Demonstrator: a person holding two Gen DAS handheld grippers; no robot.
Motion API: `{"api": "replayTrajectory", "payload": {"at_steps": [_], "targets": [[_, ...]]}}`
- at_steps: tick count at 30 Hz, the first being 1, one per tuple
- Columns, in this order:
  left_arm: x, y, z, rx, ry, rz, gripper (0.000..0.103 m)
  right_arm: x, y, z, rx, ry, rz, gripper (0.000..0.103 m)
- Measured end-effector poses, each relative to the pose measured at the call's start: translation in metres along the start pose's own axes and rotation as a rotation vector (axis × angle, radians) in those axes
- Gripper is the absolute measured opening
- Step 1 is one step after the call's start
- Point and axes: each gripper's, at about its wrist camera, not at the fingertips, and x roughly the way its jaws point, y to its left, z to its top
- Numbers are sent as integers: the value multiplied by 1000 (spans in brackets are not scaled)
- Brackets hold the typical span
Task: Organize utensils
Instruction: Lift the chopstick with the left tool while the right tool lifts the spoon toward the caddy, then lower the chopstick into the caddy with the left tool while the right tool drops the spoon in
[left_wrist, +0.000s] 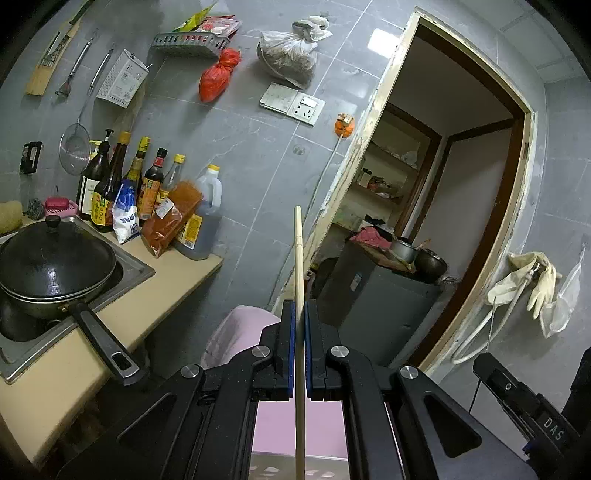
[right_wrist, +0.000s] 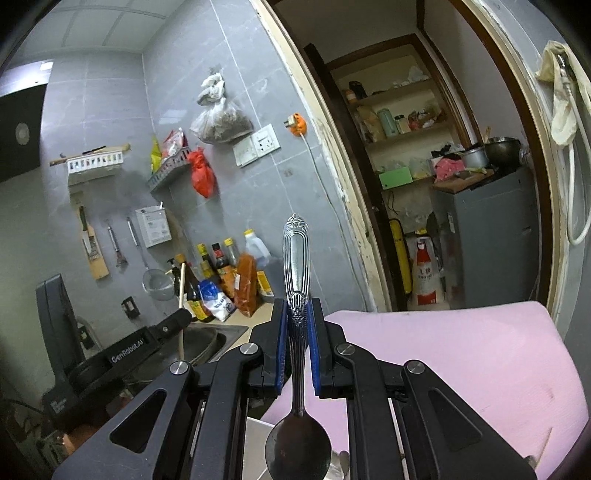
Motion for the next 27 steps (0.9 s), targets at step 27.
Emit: {"api": "replayTrajectory", "payload": {"at_steps": [27], "targets": [[-6, -5, -47, 95, -53, 21, 2, 18, 11, -55, -100, 63, -72, 9]]}}
